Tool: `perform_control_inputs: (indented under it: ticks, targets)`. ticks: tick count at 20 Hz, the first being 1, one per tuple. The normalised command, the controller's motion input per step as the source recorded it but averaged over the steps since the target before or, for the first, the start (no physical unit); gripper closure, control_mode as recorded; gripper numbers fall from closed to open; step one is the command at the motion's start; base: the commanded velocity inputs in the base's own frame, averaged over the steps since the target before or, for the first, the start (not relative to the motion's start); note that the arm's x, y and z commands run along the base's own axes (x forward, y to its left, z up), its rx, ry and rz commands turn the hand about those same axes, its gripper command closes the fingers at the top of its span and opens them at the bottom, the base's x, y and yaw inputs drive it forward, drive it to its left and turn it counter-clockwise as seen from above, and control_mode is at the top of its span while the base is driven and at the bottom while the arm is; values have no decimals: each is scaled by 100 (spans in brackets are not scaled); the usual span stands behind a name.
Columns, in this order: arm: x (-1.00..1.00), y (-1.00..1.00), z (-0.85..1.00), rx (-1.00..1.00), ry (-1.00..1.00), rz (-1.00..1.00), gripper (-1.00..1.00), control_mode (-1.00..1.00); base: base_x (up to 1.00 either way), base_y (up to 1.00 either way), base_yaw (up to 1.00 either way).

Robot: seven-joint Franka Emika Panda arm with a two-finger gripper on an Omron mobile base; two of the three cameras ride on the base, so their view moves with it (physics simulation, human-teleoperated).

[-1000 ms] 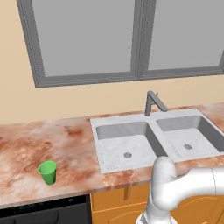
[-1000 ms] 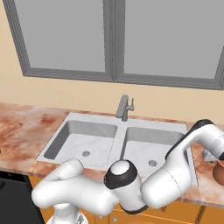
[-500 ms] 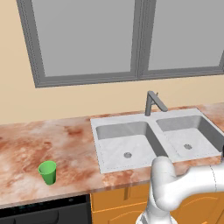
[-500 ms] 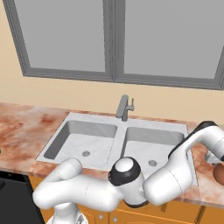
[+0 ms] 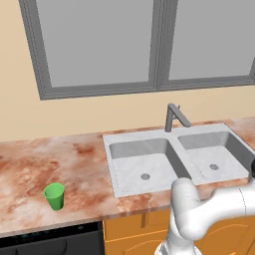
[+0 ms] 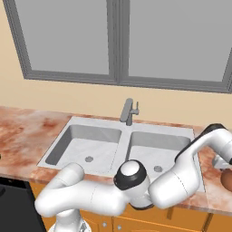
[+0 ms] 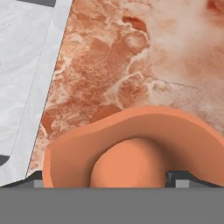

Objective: Place the jug in the left basin and the cup in the right basin of the sink.

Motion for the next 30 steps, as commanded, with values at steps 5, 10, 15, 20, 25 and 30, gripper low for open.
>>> perform_control_inputs:
  ticks: [5,10,15,20,25,30]
  targets:
    - [0,0,0,0,0,0,100,-100,0,0,0]
    - [0,0,0,0,0,0,100,-100,0,0,0]
    - [-12,8,0,0,0,2,100,-100,0,0,0]
    - [-16,31,2,0,0,9,100,-100,0,0,0]
    - [-2,53,2,-1,0,15,100,-100,0,0,0]
    - [0,57,8,-4,-1,15,100,-100,0,0,0]
